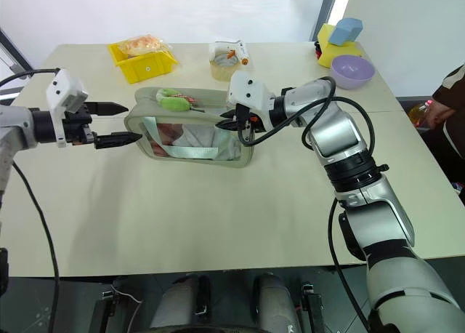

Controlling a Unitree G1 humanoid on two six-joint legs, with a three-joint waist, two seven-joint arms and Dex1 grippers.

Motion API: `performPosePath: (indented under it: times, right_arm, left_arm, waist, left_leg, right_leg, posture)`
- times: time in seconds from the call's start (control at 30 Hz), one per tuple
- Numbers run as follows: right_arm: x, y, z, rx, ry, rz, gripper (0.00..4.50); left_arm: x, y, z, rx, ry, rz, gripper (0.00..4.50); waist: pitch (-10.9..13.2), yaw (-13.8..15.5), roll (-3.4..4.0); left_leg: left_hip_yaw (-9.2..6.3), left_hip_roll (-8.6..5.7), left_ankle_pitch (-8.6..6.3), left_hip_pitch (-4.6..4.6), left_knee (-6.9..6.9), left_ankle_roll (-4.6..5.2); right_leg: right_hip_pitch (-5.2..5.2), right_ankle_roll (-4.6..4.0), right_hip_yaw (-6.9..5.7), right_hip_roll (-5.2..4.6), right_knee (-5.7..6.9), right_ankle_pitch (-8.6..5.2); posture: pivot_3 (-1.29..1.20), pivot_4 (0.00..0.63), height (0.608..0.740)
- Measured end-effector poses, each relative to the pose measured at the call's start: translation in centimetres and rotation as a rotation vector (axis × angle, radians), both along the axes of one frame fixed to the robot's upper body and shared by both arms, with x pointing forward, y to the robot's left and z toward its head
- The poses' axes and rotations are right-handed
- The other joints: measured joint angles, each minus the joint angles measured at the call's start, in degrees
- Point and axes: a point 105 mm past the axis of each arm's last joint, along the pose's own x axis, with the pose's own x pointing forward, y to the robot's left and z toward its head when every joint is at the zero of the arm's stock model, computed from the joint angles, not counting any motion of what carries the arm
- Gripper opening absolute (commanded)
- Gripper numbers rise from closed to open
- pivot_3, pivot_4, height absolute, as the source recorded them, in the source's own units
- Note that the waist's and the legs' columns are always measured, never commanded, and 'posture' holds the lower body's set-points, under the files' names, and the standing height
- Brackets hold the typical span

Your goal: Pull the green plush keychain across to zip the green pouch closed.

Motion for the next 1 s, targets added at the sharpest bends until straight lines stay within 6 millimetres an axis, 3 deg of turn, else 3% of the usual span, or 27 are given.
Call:
performPosePath:
  times: [0.1, 0.27, 0.3, 0.4, 0.57, 0.7, 0.8, 1.0]
  right_arm:
    - [0.0, 0.0, 0.0, -0.001, 0.003, 0.001, 0.0]
    - [0.0, 0.0, 0.0, -0.002, 0.005, -0.001, 0.0]
    - [0.0, 0.0, 0.0, -0.002, 0.003, -0.002, 0.0]
    - [0.3, 0.0, 0.4, 0.002, 0.004, -0.013, 1.18]
    - [0.3, 0.3, 2.1, 0.009, -0.039, -0.007, 3.61]
    - [0.2, 0.6, 4.8, 0.059, -0.076, -0.005, 3.61]
    - [-0.6, 1.9, 6.8, 0.12, -0.095, 0.035, 3.61]
    - [-1.3, 5.0, 4.7, 0.115, -0.055, 0.113, 3.61]
  left_arm:
    - [0.0, -0.2, 0.0, -0.01, 0.002, -0.014, 2.66]
    - [-0.2, -0.5, -0.1, -0.01, 0.008, -0.035, 0.07]
    - [-0.2, -0.5, -0.1, -0.01, 0.011, -0.037, 0.07]
    - [-0.3, -0.6, -0.1, -0.011, 0.022, -0.042, 0.0]
    - [-0.6, -0.9, -0.2, -0.013, 0.028, -0.062, 0.0]
    - [-0.6, -0.9, -0.2, -0.015, 0.027, -0.063, 0.0]
    - [-0.6, -0.9, -0.2, -0.015, 0.027, -0.063, 0.0]
    - [-0.5, -1.1, -0.2, -0.035, 0.033, -0.058, 0.0]
  waist:
    - [0.0, -0.1, 0.0]
    - [0.0, -0.1, 0.0]
    - [0.0, -0.1, 0.0]
    - [0.0, -0.1, 0.01]
    - [0.0, 0.0, 0.01]
    - [0.0, 0.0, 0.02]
    - [0.0, -0.1, 0.01]
    - [0.0, 0.0, 0.01]
  left_leg:
    - [0.01, 0.0, 0.0, 0.0, 0.0, 0.0]
    - [0.0, 0.01, 0.0, 0.01, 0.0, 0.0]
    - [0.0, 0.01, 0.0, 0.0, 0.0, 0.0]
    - [0.01, 0.0, 0.0, 0.0, 0.0, 0.0]
    - [0.01, 0.0, 0.0, 0.0, 0.0, 0.0]
    - [0.0, 0.0, 0.0, 0.0, -0.01, 0.0]
    - [0.0, 0.01, 0.0, 0.01, -0.01, 0.0]
    - [0.0, 0.0, 0.0, -0.01, 0.0, 0.0]
  right_leg:
    - [0.0, 0.0, 0.0, 0.0, 0.0, 0.0]
    - [0.0, 0.0, 0.0, 0.0, 0.0, 0.0]
    - [0.0, 0.0, 0.0, 0.0, 0.0, 0.0]
    - [0.0, 0.0, 0.0, 0.0, 0.0, 0.0]
    - [0.0, 0.0, 0.0, -0.02, 0.0, 0.0]
    - [0.0, 0.0, 0.0, -0.02, 0.0, 0.0]
    - [0.0, 0.0, 0.0, -0.01, 0.01, 0.0]
    - [0.0, 0.0, 0.0, -0.02, 0.01, 0.0]
  posture:
    - [0.0, 0.15, 0.739]
    - [0.0, 0.15, 0.739]
    - [0.0, 0.15, 0.739]
    - [0.0, 0.15, 0.739]
    - [0.0, 0.15, 0.739]
    - [0.0, 0.15, 0.739]
    - [0.0, 0.15, 0.739]
    - [0.0, 0.15, 0.739]
